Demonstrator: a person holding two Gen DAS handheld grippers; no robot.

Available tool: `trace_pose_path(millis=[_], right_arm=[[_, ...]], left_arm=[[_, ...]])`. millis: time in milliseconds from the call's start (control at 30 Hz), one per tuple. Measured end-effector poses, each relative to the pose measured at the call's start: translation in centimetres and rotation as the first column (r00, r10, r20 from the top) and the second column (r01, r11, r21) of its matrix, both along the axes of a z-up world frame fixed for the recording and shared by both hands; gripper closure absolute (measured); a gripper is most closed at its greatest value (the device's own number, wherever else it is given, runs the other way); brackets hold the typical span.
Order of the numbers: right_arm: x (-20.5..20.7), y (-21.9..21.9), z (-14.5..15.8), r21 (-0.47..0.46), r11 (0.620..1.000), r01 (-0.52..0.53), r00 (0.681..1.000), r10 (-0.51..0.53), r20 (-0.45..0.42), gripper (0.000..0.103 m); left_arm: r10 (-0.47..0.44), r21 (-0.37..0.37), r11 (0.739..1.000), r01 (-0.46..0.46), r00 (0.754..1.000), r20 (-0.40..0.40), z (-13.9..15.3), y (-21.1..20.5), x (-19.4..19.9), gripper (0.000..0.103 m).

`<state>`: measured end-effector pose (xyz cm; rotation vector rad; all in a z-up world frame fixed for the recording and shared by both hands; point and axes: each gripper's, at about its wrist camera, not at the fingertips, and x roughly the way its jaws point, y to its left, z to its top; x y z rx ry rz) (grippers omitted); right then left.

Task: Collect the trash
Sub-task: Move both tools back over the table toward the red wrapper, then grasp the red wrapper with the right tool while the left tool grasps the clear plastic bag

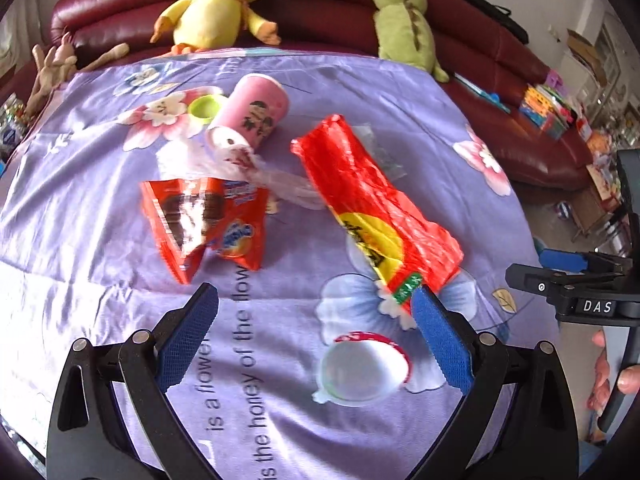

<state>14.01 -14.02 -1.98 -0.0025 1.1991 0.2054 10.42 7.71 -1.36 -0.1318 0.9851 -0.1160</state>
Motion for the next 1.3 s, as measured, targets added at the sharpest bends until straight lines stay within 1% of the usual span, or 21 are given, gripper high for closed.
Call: trace_pose_path(millis=[133, 267, 400, 467, 533, 767, 833, 867, 900, 933, 967, 1033, 1067, 1100, 1200, 1300], right_arm=[[1.7, 3.0, -0.4, -0.002, 0.998, -0.069, 0.998, 0.069, -0.009, 0.021], [3.7, 5.5, -1.6, 0.004, 0.994, -0.113, 0.993, 0.113, -0.044, 0.021], [5.4, 7.5, -2.8, 0.001, 0.991, -0.137, 0.988, 0.137, -0.074, 0.021], [6.2, 8.5, -3.5, -0.016, 0.988, -0.157, 0.984, 0.155, -0.086, 0.021], [6.7, 9.1, -4.1, -0.032, 0.986, -0.164, 0.983, 0.161, -0.094, 0.021], [7.7, 9.9, -5.4, -0.054, 0.984, -0.172, 0.98, 0.166, -0.11, 0.021], [7.8, 9.9, -5.7, -0.055, 0.983, -0.174, 0.979, 0.167, -0.114, 0.021], [7.7, 9.9, -5.8, -0.055, 0.982, -0.18, 0.978, 0.173, -0.118, 0.023], [7.8, 10.5, -6.1, -0.064, 0.981, -0.185, 0.978, 0.177, -0.115, 0.03], [7.5, 10.6, -5.9, -0.073, 0.978, -0.194, 0.977, 0.187, -0.099, 0.033], [7.3, 10.8, -5.7, -0.068, 0.976, -0.208, 0.976, 0.202, -0.087, 0.046], [7.1, 11.5, -5.3, -0.066, 0.973, -0.221, 0.973, 0.216, -0.083, 0.061], [7.0, 11.6, -5.1, -0.057, 0.973, -0.225, 0.972, 0.22, -0.082, 0.075], [6.9, 11.6, -4.8, -0.05, 0.974, -0.223, 0.972, 0.218, -0.082, 0.079], [6.6, 11.3, -4.1, -0.018, 0.977, -0.212, 0.975, 0.21, -0.078, 0.081], [6.3, 10.3, -3.2, 0.014, 0.982, -0.188, 0.979, 0.188, -0.073, 0.081]], left_arm=[[0.076, -0.01, 0.997, -0.076, 0.997, -0.004, -0.4, 3.8, 0.7, 0.006], [0.114, -0.01, 0.993, -0.115, 0.993, -0.025, -1.1, 5.9, 1.6, 0.006], [0.123, -0.005, 0.992, -0.124, 0.992, -0.037, -1.5, 7.1, 2.4, 0.006], [0.128, -0.013, 0.992, -0.128, 0.991, -0.038, -1.4, 7.8, 2.8, 0.006], [0.128, -0.004, 0.992, -0.128, 0.991, -0.041, -1.4, 8.4, 3.4, 0.006], [0.094, 0.03, 0.995, -0.092, 0.994, -0.058, -1.5, 8.7, 5.0, 0.006], [0.086, 0.021, 0.996, -0.085, 0.995, -0.054, -1.3, 9.0, 5.3, 0.006], [0.082, 0.016, 0.997, -0.081, 0.995, -0.051, -1.0, 9.2, 5.6, 0.006], [0.081, 0.016, 0.997, -0.08, 0.996, -0.049, -0.8, 9.4, 5.9, 0.006], [0.079, 0.017, 0.997, -0.078, 0.996, -0.048, -0.6, 9.6, 6.3, 0.006], [0.073, 0.017, 0.997, -0.072, 0.996, -0.049, -0.4, 9.8, 6.8, 0.006], [0.052, 0.023, 0.998, -0.051, 0.998, -0.047, 0.0, 9.8, 8.0, 0.006], [0.044, 0.035, 0.999, -0.042, 0.998, -0.043, 0.0, 9.8, 8.7, 0.006], [0.035, 0.048, 0.998, -0.033, 0.998, -0.042, 0.0, 9.7, 9.4, 0.006], [-0.011, 0.053, 0.999, 0.013, 0.999, -0.052, -0.4, 9.1, 11.5, 0.006], [-0.058, 0.056, 0.997, 0.062, 0.997, -0.06, -1.1, 8.1, 12.4, 0.006]])
